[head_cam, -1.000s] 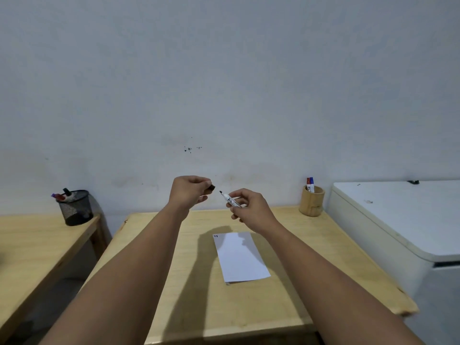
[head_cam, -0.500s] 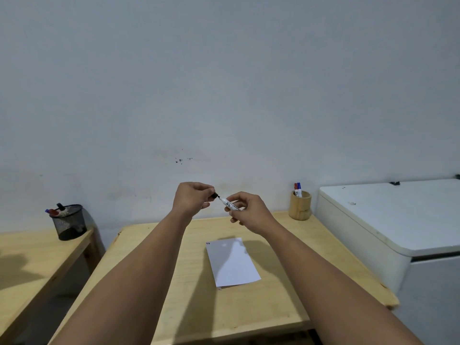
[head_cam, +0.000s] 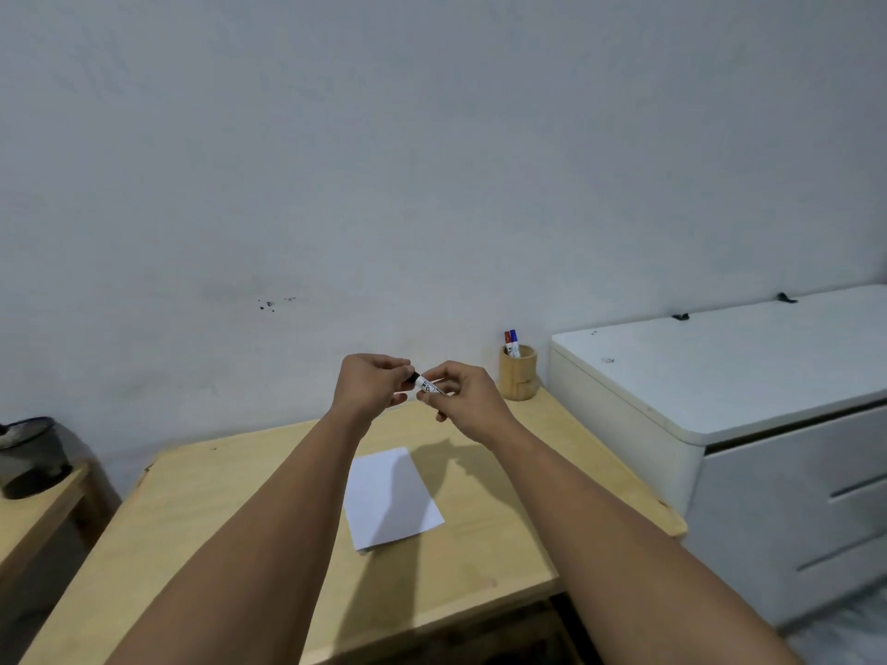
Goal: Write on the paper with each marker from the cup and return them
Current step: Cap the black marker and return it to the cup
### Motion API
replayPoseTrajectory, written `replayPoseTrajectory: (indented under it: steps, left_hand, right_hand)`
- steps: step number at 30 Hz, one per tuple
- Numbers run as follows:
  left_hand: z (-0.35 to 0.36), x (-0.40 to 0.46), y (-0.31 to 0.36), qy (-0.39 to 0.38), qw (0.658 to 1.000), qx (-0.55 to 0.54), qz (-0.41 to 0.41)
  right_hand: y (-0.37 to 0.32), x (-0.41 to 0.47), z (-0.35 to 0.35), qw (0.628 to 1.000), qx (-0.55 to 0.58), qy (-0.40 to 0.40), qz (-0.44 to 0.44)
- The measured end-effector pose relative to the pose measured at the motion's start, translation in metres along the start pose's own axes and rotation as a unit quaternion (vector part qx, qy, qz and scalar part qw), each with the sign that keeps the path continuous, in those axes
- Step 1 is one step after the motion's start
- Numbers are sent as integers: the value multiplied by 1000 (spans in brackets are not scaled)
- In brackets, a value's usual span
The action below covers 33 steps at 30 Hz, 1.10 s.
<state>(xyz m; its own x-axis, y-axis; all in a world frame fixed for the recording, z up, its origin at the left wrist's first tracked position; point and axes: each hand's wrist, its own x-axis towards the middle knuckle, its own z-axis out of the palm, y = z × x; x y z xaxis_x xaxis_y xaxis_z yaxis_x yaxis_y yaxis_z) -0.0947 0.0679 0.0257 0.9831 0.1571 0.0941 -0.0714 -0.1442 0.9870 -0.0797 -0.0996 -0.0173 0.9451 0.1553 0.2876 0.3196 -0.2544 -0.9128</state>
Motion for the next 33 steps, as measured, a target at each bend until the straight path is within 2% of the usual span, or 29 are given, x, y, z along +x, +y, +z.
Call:
replayPoseTrajectory:
  steps: [3, 6, 9, 14, 17, 22, 29, 33]
  left_hand:
    - [20, -1, -13, -34, 998, -12, -48]
    - [43, 5, -16, -106, 990, -25, -84]
    - [77, 25, -14, -117, 991, -10, -60]
    - [136, 79, -31, -100, 988, 116, 5]
    - [172, 113, -45, -103, 982, 159, 21]
    - [219, 157, -78, -90, 979, 181, 26]
    - [243, 184, -116, -53, 982, 175, 55]
    - [242, 184, -118, -46, 982, 172, 65]
  right_hand:
    - [25, -8, -11, 1000, -4, 10, 15]
    - [40, -4, -32, 998, -12, 30, 47]
    - [42, 21, -69, 993, -38, 96, 51]
    - [40, 82, -138, 967, -40, 250, 35]
    - [51, 122, -167, 955, -38, 292, 22]
    - [87, 173, -170, 952, -67, 298, 21]
    - [143, 193, -142, 961, -156, 211, 86]
    - [147, 187, -132, 956, -185, 209, 92]
